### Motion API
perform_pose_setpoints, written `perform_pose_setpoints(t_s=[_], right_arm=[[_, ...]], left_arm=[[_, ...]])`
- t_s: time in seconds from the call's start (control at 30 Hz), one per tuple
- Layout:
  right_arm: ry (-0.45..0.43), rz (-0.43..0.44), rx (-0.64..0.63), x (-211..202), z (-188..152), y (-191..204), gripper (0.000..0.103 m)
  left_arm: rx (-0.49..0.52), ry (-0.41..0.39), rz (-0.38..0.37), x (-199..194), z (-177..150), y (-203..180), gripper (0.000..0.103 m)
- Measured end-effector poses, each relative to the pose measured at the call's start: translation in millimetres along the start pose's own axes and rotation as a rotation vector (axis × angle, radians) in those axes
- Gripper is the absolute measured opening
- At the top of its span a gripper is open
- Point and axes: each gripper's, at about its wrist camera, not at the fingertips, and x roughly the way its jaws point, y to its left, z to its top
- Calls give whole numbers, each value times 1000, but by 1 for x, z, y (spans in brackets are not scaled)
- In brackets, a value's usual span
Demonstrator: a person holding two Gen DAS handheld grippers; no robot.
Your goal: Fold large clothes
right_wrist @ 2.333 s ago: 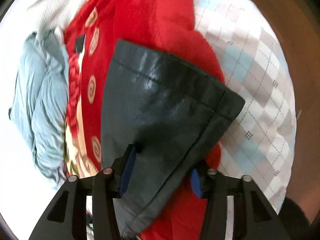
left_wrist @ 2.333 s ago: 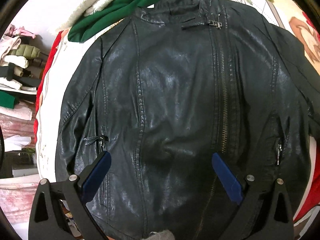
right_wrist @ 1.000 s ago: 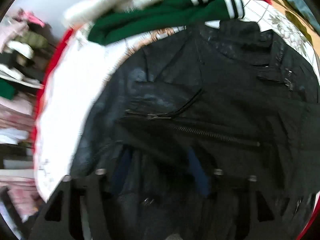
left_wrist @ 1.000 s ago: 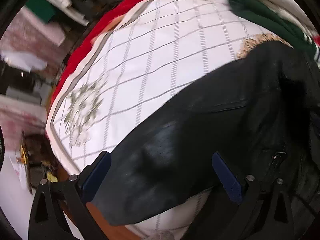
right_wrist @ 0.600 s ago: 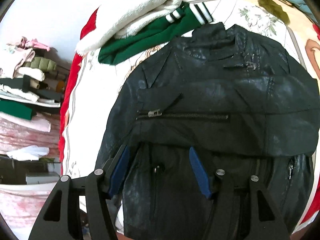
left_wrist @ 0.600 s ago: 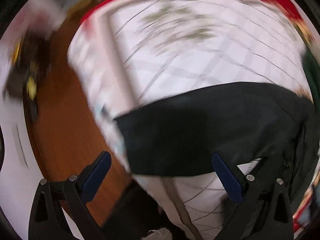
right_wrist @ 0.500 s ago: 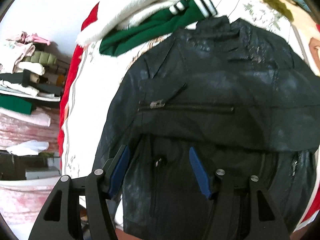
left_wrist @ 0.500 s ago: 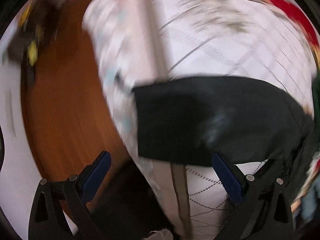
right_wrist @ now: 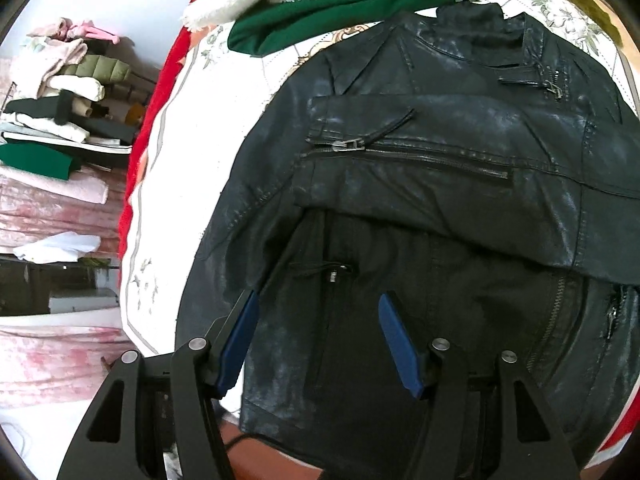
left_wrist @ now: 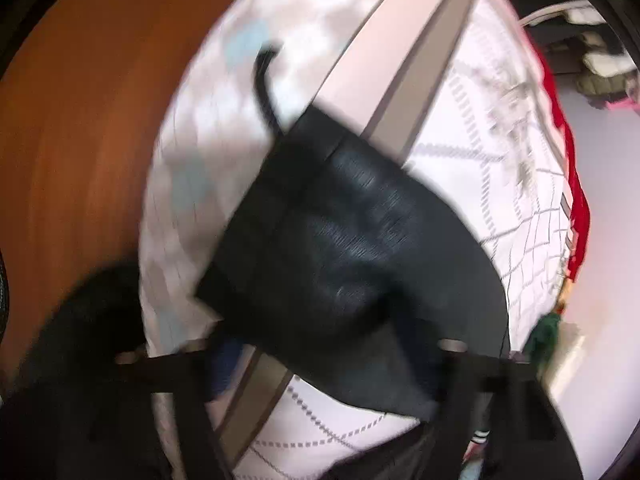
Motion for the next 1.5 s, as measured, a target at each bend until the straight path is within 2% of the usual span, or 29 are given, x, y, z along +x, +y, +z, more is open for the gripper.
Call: perform_pose_setpoints(t_s=[0.03, 0.1, 0.17, 0.23, 0.3, 0.33, 0.4, 0.47, 0.53, 0.63, 0.73, 0.8, 0.93, 1.03, 1.13, 1.2, 1.3, 1.37, 1.4, 1.43, 1.47, 1.5], right_arm=[[-6, -15, 1, 0, 0, -2, 64], [-18, -72, -5, 0, 1, -3, 64], [-27, -158, -24, 0, 4, -2, 64], [-44, -313, -55, 1, 6, -3, 64], [-50, -420, -81, 4, 9, -7, 79], [-57, -478, -98, 5, 11, -8, 89], [-78, -564, -146, 8, 14, -12, 90], [-89, -586, -142, 8, 18, -17, 90], [-92, -568, -106, 6, 24, -28, 90], [-108, -526, -20, -7, 31, -51, 90], [-128, -496, 63, -24, 31, -74, 90], [-142, -479, 135, -42, 30, -102, 90], [-164, -501, 242, -74, 22, -157, 90], [-174, -536, 316, -95, 11, -202, 90], [-172, -562, 374, -109, -2, -243, 90], [-165, -570, 411, -117, -12, -267, 90], [-154, -565, 456, -124, -26, -293, 90], [-160, -538, 485, -129, -35, -307, 90], [-164, -524, 498, -131, -38, -311, 90], [-167, -515, 505, -132, -40, -315, 90], [-178, -489, 517, -136, -43, -319, 90], [-186, -467, 525, -138, -43, -322, 90]], left_arm=[[37, -42, 31, -7, 1, -9, 22], [122, -121, 84, -20, 1, -28, 14], [239, -208, 127, -34, 2, -50, 11], [392, -304, 165, -50, -7, -77, 9], [550, -393, 179, -67, -20, -110, 8], [625, -428, 190, -74, -25, -126, 8], [771, -486, 182, -85, -40, -159, 7], [903, -528, 173, -94, -57, -190, 7], [1024, -557, 149, -97, -78, -220, 7], [1168, -555, 89, -93, -118, -264, 6], [1321, -498, -4, -84, -176, -299, 6], [1426, -419, -78, -74, -226, -319, 6], [1653, -171, -186, -37, -346, -336, 6], [1796, 5, -237, -5, -440, -324, 6], [1900, 159, -245, 24, -515, -301, 6], [1956, 239, -209, 45, -552, -285, 6], [2018, 288, -120, 66, -579, -255, 8], [2012, 309, -79, 75, -579, -246, 12], [2000, 329, -73, 79, -574, -240, 22], [1982, 347, -68, 80, -569, -239, 41], [1964, 363, -72, 76, -562, -239, 56], [1939, 373, -85, 78, -555, -243, 84]])
